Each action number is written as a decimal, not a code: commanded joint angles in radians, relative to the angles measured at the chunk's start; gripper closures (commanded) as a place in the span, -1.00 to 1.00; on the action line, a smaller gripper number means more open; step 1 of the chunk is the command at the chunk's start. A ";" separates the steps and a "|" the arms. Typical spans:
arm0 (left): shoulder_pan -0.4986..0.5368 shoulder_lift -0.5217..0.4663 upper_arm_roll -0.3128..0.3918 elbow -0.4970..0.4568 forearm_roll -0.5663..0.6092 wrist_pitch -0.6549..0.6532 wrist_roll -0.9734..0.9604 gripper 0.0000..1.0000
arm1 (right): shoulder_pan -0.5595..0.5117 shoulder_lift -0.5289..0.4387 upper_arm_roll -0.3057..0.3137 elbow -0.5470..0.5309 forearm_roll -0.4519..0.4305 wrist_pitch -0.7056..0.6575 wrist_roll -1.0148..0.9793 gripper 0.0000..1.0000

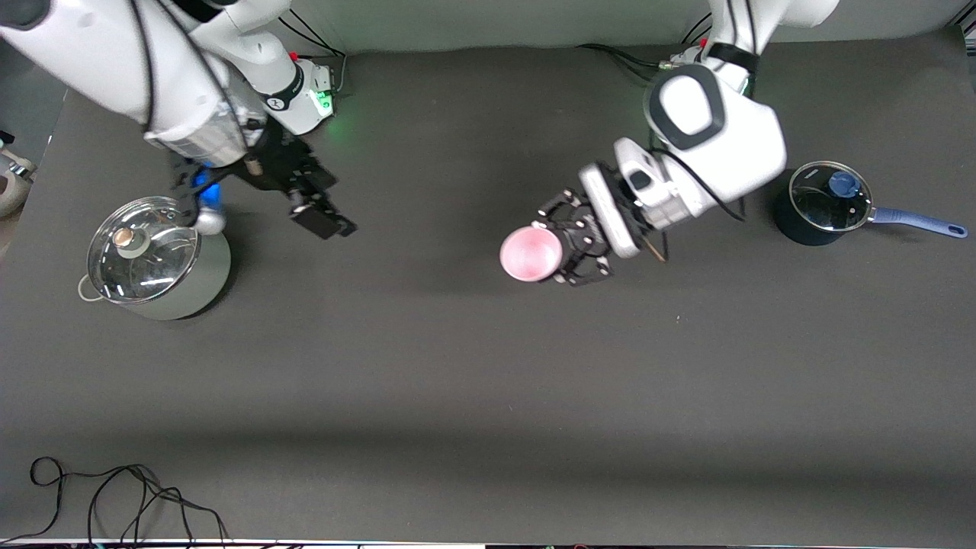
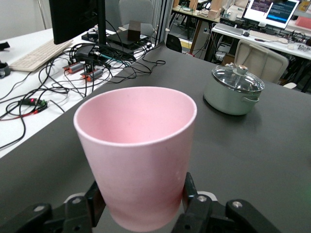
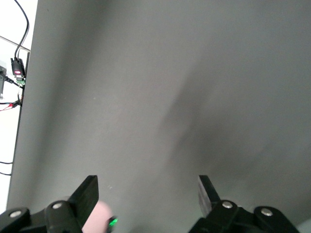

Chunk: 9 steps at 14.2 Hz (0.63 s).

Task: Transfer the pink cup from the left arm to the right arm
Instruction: 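Carry the cup with the left gripper while the right gripper approaches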

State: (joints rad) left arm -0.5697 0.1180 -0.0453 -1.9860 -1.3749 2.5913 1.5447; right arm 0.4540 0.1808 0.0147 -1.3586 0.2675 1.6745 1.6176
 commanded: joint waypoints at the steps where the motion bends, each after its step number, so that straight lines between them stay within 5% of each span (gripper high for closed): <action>1: -0.120 -0.037 0.019 -0.031 -0.020 0.122 -0.002 0.07 | 0.077 0.116 -0.013 0.159 0.018 0.025 0.146 -0.83; 9: -0.182 -0.034 0.019 -0.031 -0.035 0.194 -0.003 0.10 | 0.183 0.201 -0.012 0.216 -0.001 0.057 0.174 -0.83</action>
State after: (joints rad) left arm -0.7335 0.1143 -0.0400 -1.9923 -1.3898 2.7727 1.5429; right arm 0.6198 0.3627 0.0141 -1.1854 0.2681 1.7555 1.7807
